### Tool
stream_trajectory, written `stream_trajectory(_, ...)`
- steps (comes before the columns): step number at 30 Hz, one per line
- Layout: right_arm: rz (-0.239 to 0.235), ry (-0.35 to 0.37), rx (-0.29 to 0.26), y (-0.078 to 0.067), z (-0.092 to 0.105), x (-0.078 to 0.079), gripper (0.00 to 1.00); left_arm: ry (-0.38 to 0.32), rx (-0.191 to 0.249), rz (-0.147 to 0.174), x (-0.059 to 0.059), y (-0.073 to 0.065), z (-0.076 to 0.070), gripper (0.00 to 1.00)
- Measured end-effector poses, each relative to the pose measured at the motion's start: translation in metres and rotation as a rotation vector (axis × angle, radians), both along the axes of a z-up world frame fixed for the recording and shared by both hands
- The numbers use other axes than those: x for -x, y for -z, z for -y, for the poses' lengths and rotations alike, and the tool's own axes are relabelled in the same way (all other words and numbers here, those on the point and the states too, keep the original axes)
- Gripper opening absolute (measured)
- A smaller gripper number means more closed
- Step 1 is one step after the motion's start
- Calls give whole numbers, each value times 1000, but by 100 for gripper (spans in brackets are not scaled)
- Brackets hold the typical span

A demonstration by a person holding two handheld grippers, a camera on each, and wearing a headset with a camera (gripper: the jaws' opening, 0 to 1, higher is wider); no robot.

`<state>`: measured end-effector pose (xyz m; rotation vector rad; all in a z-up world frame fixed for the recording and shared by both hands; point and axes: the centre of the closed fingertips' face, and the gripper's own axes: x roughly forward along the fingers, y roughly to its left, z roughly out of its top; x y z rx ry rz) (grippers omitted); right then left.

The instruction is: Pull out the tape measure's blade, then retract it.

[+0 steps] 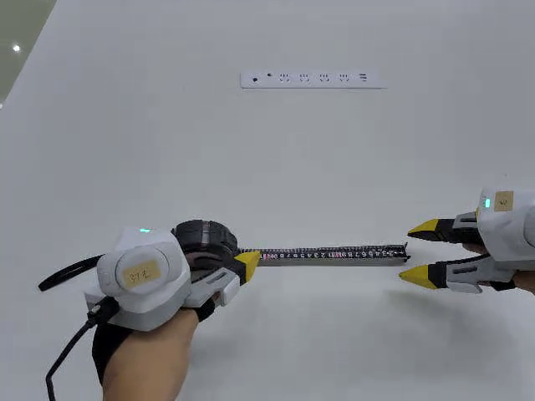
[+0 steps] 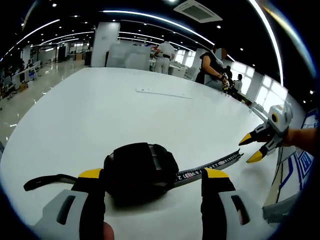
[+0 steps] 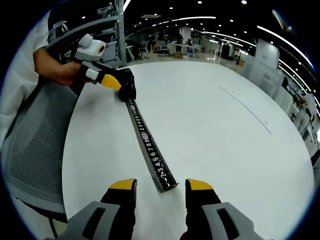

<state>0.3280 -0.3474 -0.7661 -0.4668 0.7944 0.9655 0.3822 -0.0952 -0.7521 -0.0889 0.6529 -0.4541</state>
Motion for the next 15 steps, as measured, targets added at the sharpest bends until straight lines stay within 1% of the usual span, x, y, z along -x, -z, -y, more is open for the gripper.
stream_trajectory(4, -6, -37, 20, 4, 2, -4, 33, -38, 1, -12, -4, 2, -2, 73)
stream_trajectory(7, -16, -50, 26, 6, 3, -6, 30, -60, -3, -21, -6, 4, -4, 71)
stream_trajectory(9, -19, -60, 39, 8, 5, -8, 30, -79, 6, -29, -8, 4, -5, 70)
stream_trajectory(11, -22, -67, 37, 9, 5, -9, 29, -79, -5, -30, -8, 5, -6, 69)
stream_trajectory(13, -23, -75, 39, 9, 5, -9, 27, -88, -2, -31, -9, 6, -6, 68)
stream_trajectory(15, -22, -88, 43, 10, 5, -10, 25, -91, -11, -33, -9, 7, -7, 67)
